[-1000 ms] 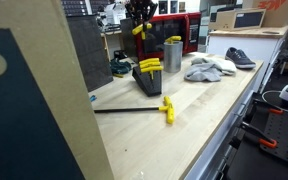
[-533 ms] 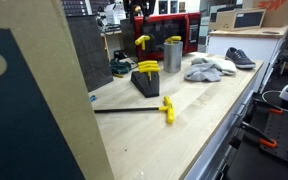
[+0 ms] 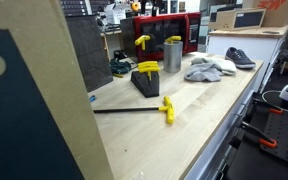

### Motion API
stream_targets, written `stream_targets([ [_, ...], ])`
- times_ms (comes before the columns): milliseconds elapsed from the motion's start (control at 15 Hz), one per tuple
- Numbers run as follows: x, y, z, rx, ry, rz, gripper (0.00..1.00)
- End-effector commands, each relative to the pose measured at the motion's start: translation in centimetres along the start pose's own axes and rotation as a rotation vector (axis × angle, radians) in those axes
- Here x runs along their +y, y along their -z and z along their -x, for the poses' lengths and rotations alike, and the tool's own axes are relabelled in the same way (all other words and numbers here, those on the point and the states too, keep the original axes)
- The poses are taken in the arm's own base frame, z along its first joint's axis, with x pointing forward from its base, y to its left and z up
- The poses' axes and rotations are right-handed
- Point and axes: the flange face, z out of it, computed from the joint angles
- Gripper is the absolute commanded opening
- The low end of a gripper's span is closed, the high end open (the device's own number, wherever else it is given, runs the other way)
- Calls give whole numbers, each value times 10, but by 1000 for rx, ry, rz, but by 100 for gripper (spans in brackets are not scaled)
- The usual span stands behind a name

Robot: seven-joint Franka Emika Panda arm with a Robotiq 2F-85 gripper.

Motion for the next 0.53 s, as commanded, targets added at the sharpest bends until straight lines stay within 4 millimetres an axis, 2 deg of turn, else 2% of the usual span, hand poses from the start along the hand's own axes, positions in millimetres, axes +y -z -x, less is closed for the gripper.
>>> stream_targets([
  [0,-2,-9,2,-4,-193,-59,100],
  [267,-8,-23,-17,-38,-407,-125,100],
  [467,-8,-36,-33,-46,-487,-154,100],
])
